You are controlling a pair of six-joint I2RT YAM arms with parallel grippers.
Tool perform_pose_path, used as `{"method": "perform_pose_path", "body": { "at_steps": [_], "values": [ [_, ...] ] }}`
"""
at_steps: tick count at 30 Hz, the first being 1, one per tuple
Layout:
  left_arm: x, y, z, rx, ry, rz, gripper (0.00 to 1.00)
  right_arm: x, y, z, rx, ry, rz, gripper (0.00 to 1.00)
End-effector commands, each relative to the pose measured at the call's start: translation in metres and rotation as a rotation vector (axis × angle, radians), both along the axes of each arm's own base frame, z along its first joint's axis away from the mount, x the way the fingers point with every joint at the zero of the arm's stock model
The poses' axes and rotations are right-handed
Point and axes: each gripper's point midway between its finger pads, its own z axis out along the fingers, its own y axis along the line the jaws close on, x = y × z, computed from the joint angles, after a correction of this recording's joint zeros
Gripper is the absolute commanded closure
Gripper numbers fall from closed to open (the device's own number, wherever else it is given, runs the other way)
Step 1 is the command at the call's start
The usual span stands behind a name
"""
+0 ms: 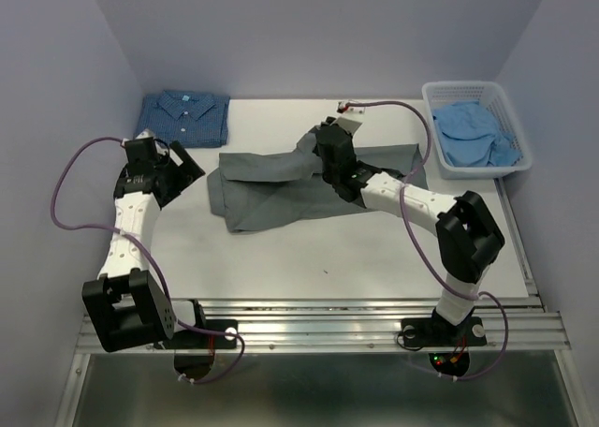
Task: Fold and stack the long sleeve shirts
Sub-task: Fold the shirt
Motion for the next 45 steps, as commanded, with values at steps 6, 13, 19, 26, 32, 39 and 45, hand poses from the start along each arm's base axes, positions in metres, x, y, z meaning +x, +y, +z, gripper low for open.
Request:
{"method": "perform_pose_path", "body": {
  "at_steps": [6,13,19,26,32,39,45],
  "values": [
    [0.021,-0.037,-0.002,-0.023,-0.018,-0.054,0.01,0.008,-0.054,0.044,0.007,-0.098,-0.15,0.78],
    [0.037,-0.059,-0.015,-0.032,0.012,-0.08,0.01,0.01,-0.058,0.026,-0.1,-0.068,-0.132,0.73],
    [0.045,-0.082,-0.033,-0.037,0.057,-0.123,0.01,-0.001,-0.053,-0.008,-0.057,-0.012,-0.073,0.7],
    [0.058,-0.107,-0.05,-0.033,0.099,-0.164,0.01,-0.013,-0.057,-0.048,-0.123,0.104,-0.044,0.41],
    [0.07,-0.152,-0.038,-0.04,0.048,-0.277,0.01,-0.031,-0.088,-0.043,-0.025,0.153,0.05,0.26],
    [0.084,-0.17,-0.053,-0.061,0.067,-0.321,0.01,-0.032,-0.106,-0.035,0.364,0.287,0.307,0.26],
    [0.088,-0.176,-0.075,-0.072,0.11,-0.34,0.01,-0.016,-0.099,-0.075,0.453,0.511,0.291,0.26]
  ]
}}
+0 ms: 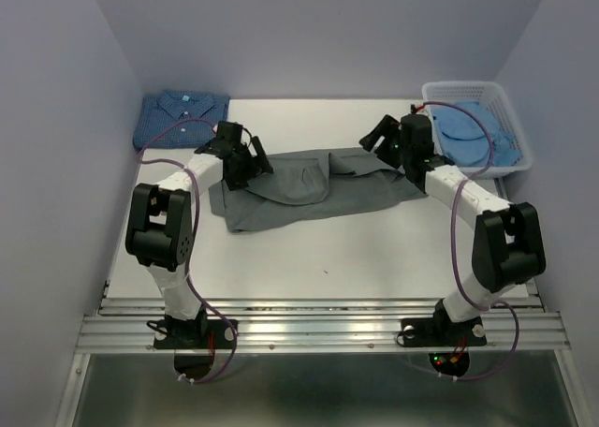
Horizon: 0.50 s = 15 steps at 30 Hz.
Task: Fold and stack the long sleeve shirts
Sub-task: Fold the shirt
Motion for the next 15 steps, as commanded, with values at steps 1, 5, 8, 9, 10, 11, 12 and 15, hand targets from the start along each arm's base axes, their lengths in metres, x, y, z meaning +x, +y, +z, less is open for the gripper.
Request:
{"method": "perform_pose_path", "body": {
  "at_steps": [1,5,8,9,10,11,12,15],
  "values": [
    [0.012,-0.005,0.004,-0.018,-0.027,-0.017,0.01,-0.007,0.038,-0.02,0.124,0.156,0.154,0.26],
    [0.005,-0.002,-0.021,0.002,0.023,-0.022,0.01,0.009,0.063,-0.005,0.021,0.054,0.404,0.22],
    [0.0,0.001,-0.043,0.007,0.076,-0.021,0.01,0.025,0.049,-0.017,-0.131,0.086,0.4,0.18],
    [0.0,0.001,-0.049,0.005,0.091,-0.024,0.01,0.029,0.04,-0.027,-0.183,0.122,0.366,0.18],
    [0.001,0.003,-0.051,0.0,0.097,-0.02,0.01,0.029,0.036,-0.037,-0.209,0.162,0.362,0.18],
    [0.002,0.006,-0.053,0.002,0.101,-0.014,0.01,0.026,0.032,-0.057,-0.222,0.231,0.348,0.18],
    [0.003,0.008,-0.053,0.005,0.097,-0.009,0.01,0.022,0.031,-0.067,-0.221,0.259,0.35,0.18],
    [0.008,0.02,-0.053,0.034,0.101,0.017,0.01,0.015,0.035,-0.092,-0.168,0.334,0.332,0.2]
  ]
}}
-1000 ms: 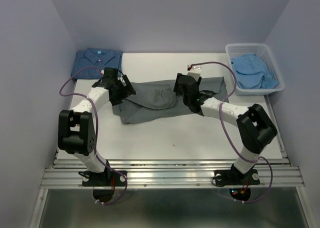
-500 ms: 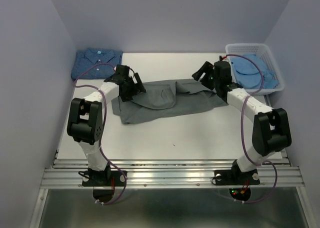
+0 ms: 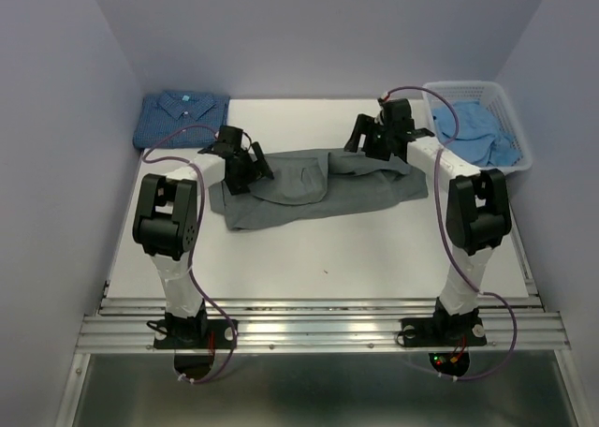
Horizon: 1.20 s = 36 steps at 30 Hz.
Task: Fold and stack the long sleeve shirts
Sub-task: Fold the shirt
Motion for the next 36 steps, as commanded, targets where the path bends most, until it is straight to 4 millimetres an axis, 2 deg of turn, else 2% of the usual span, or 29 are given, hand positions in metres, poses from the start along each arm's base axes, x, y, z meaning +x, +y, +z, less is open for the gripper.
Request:
{"method": "perform_pose_path", "body": {
  "at_steps": [1,2,4,7,9,10,14,17,20,22,24,25,27,31,34,36],
  "values": [
    [0.005,0.019,-0.01,0.052,0.023,0.022,0.01,-0.019,-0.002,-0.041,-0.027,0.15,0.007,0.2],
    [0.006,0.022,-0.01,0.054,0.022,0.029,0.01,-0.02,0.003,-0.049,-0.001,0.176,0.011,0.21],
    [0.009,0.025,-0.01,0.053,0.019,0.035,0.01,-0.017,0.012,-0.048,0.035,0.182,0.042,0.21],
    [0.011,0.029,-0.01,0.071,0.019,0.042,0.01,-0.012,0.014,-0.059,0.029,0.193,0.055,0.22],
    [0.011,0.032,-0.01,0.082,0.021,0.05,0.01,-0.019,0.031,-0.071,0.042,0.222,0.123,0.22],
    [0.012,0.032,-0.009,0.081,0.018,0.048,0.01,-0.019,0.033,-0.073,0.045,0.226,0.13,0.23],
    [0.013,0.032,-0.007,0.081,0.017,0.05,0.01,-0.031,0.061,-0.081,0.061,0.249,0.222,0.23],
    [0.013,0.032,-0.007,0.083,0.017,0.053,0.01,-0.038,0.075,-0.081,0.079,0.25,0.243,0.25],
    [0.014,0.032,-0.006,0.081,0.015,0.052,0.01,-0.034,0.071,-0.085,0.032,0.241,0.207,0.39],
    [0.014,0.032,-0.007,0.08,0.016,0.053,0.01,-0.03,0.067,-0.086,0.014,0.233,0.186,0.44],
    [0.013,0.032,-0.008,0.082,0.02,0.052,0.01,-0.03,0.066,-0.082,-0.02,0.218,0.174,0.46],
    [0.013,0.032,-0.008,0.082,0.02,0.052,0.01,-0.021,0.057,-0.078,-0.072,0.191,0.135,0.46],
    [0.012,0.033,-0.008,0.084,0.021,0.056,0.01,-0.021,0.05,-0.076,-0.158,0.184,0.127,0.45],
    [0.013,0.033,-0.006,0.085,0.017,0.058,0.01,-0.016,0.048,-0.06,-0.229,0.131,0.117,0.43],
    [0.015,0.033,-0.003,0.083,0.011,0.059,0.01,-0.018,0.047,-0.06,-0.284,0.126,0.091,0.53],
    [0.015,0.033,-0.001,0.084,0.008,0.06,0.01,-0.014,0.038,-0.057,-0.331,0.116,0.057,0.62]
  ]
}}
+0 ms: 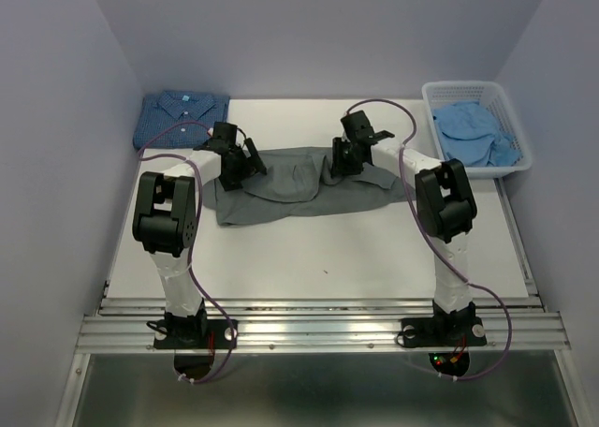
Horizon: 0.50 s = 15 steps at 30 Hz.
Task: Fold and stack the long sleeve shirts
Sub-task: Fold the shirt
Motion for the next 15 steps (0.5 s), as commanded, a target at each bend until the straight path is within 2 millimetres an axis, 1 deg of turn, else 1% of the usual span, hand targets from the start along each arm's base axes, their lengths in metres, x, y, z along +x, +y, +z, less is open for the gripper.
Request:
{"method": "perform_pose_path", "body": {
  "at_steps": [1,4,6,8,9,11,12,13,14,15],
  "values": [
    [-0.001,0.01,-0.001,0.039,0.023,0.011,0.01,0.011,-0.014,0.025,-0.111,-0.08,-0.039,0.64],
    [-0.001,0.01,0.0,0.04,0.022,0.011,0.01,0.012,-0.011,0.026,-0.102,-0.085,-0.012,0.73],
    [-0.001,0.01,0.001,0.039,0.019,0.015,0.01,0.011,-0.015,0.025,-0.128,-0.078,-0.015,0.76],
    [0.0,0.009,0.002,0.037,0.018,0.015,0.01,0.019,-0.026,0.036,-0.185,-0.117,-0.045,0.76],
    [0.0,0.009,0.003,0.037,0.018,0.015,0.01,0.024,-0.039,0.048,-0.238,-0.159,-0.089,0.77],
    [0.001,0.01,0.004,0.042,0.016,0.021,0.01,0.026,-0.053,0.061,-0.309,-0.205,-0.088,0.77],
    [0.002,0.012,0.004,0.045,0.014,0.024,0.01,0.031,-0.057,0.07,-0.334,-0.246,-0.084,0.78],
    [0.002,0.013,0.005,0.048,0.011,0.027,0.01,0.027,-0.064,0.079,-0.365,-0.282,-0.055,0.79],
    [0.002,0.014,0.005,0.049,0.013,0.028,0.01,0.027,-0.068,0.085,-0.421,-0.33,0.028,0.81],
    [0.002,0.014,0.005,0.049,0.014,0.027,0.01,0.036,-0.066,0.098,-0.43,-0.414,0.063,0.83]
  ]
}}
